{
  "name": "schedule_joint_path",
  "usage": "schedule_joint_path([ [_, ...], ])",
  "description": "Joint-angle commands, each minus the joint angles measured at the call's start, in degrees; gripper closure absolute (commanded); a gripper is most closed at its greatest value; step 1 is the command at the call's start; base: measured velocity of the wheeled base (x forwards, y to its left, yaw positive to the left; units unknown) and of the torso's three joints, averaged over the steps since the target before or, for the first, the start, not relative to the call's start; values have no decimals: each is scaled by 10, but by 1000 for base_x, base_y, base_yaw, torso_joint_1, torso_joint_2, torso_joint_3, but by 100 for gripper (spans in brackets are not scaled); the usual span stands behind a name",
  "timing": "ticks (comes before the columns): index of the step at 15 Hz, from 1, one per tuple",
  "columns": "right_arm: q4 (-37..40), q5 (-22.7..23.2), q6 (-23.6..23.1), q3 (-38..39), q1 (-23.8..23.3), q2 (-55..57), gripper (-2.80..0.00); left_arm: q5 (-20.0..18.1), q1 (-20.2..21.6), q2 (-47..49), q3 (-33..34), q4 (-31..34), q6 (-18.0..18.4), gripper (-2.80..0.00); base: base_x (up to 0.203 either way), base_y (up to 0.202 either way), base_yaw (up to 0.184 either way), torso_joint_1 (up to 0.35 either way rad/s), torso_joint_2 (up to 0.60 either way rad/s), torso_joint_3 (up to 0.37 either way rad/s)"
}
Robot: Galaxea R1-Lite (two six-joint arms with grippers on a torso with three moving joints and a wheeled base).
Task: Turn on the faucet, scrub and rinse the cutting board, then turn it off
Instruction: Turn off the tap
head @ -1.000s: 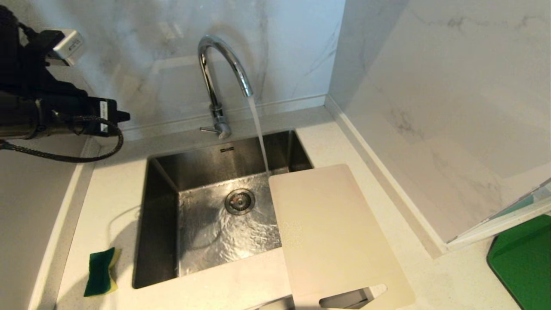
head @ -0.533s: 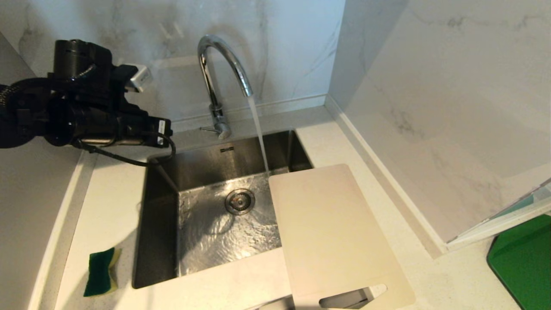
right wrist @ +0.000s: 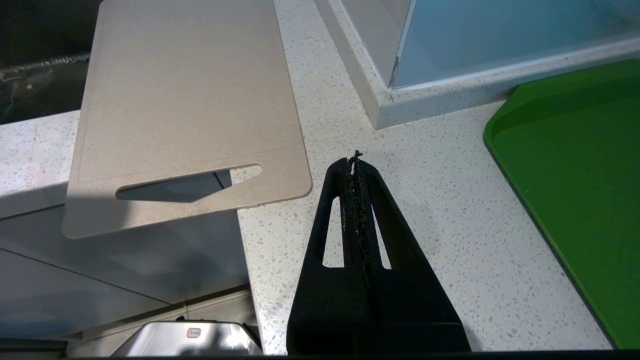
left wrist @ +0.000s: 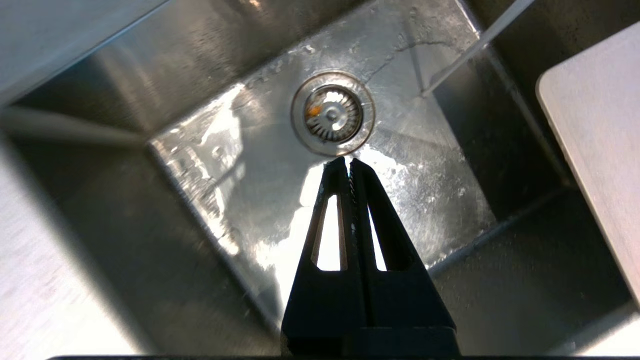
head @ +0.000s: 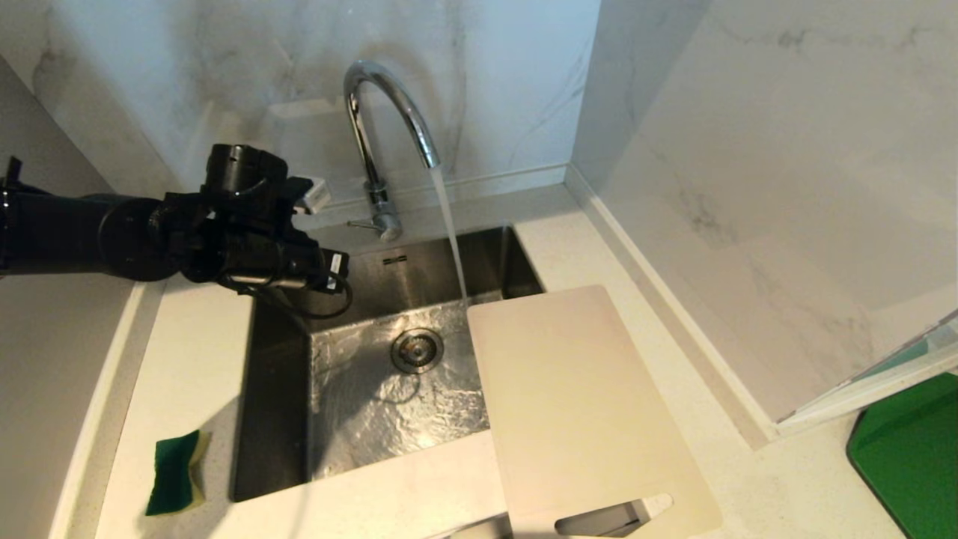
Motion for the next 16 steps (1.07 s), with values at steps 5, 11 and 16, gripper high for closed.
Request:
schedule_joint_path([
  [5, 0, 1, 0, 1, -1, 0, 0, 0, 2, 107, -118, -28, -7, 0, 0, 0, 0, 0, 0, 0],
  [11, 0, 0, -1, 1, 0, 0, 0, 3, 23, 168, -200, -32, -6, 0, 0, 0, 0, 0, 0, 0],
  [16, 0, 0, 0, 1, 0, 0, 0, 3, 19, 194, -201, -139, -2, 0, 0, 0, 0, 0, 0, 0],
])
